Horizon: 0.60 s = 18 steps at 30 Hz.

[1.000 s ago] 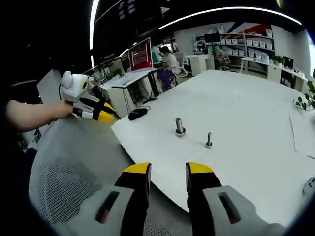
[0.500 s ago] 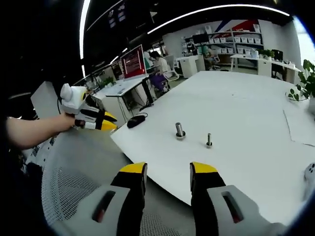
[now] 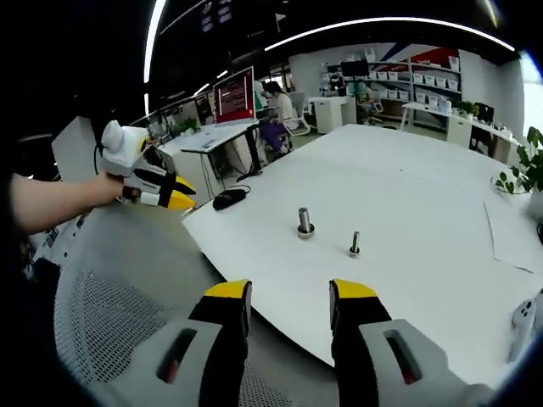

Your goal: Place the washer onto the threaded stud by aligning its center hole with the stud, sliding it down to the base, and recovering from edge contact or off-axis alignment until the washer reaches the visible bottom stop.

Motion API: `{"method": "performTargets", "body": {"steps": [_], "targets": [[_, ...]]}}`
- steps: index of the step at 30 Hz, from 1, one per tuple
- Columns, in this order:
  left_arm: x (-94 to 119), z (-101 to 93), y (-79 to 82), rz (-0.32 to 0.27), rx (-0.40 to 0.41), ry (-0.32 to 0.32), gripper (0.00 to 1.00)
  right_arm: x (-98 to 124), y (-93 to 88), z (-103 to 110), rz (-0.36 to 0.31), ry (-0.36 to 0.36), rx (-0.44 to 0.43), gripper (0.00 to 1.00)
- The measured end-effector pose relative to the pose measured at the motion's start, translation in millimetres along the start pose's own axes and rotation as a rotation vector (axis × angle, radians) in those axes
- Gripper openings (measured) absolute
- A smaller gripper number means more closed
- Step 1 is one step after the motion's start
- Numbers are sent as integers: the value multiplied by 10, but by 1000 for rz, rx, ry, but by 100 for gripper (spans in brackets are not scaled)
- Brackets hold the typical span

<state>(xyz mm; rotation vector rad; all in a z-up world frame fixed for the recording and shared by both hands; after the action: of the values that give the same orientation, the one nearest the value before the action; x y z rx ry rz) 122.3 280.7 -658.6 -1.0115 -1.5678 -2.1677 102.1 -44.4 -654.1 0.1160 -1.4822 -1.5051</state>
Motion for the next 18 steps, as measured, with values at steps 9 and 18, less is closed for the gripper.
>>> {"method": "performTargets", "body": {"steps": [9,18], "targets": [[-2,-10,-15,15,11,-6,21,7,11,0,-7,-21,42,39],[-6,16,-15,14,46,1,22,49,11,-71,-21,-67,17,39]]}}
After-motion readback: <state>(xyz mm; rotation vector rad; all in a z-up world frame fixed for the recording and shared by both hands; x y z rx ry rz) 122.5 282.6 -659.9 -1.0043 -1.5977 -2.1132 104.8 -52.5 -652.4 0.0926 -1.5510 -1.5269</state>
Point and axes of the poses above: the point that each gripper's makers call its tool centre point, and the gripper's own axes: x roughly backward along the fingers, z roughly to its left, y roughly out of its top, the point moved 8 cm from there along x, roughly backward along the fingers, and after that the axes turned 6 degrees about y, right-handed, at the moved point
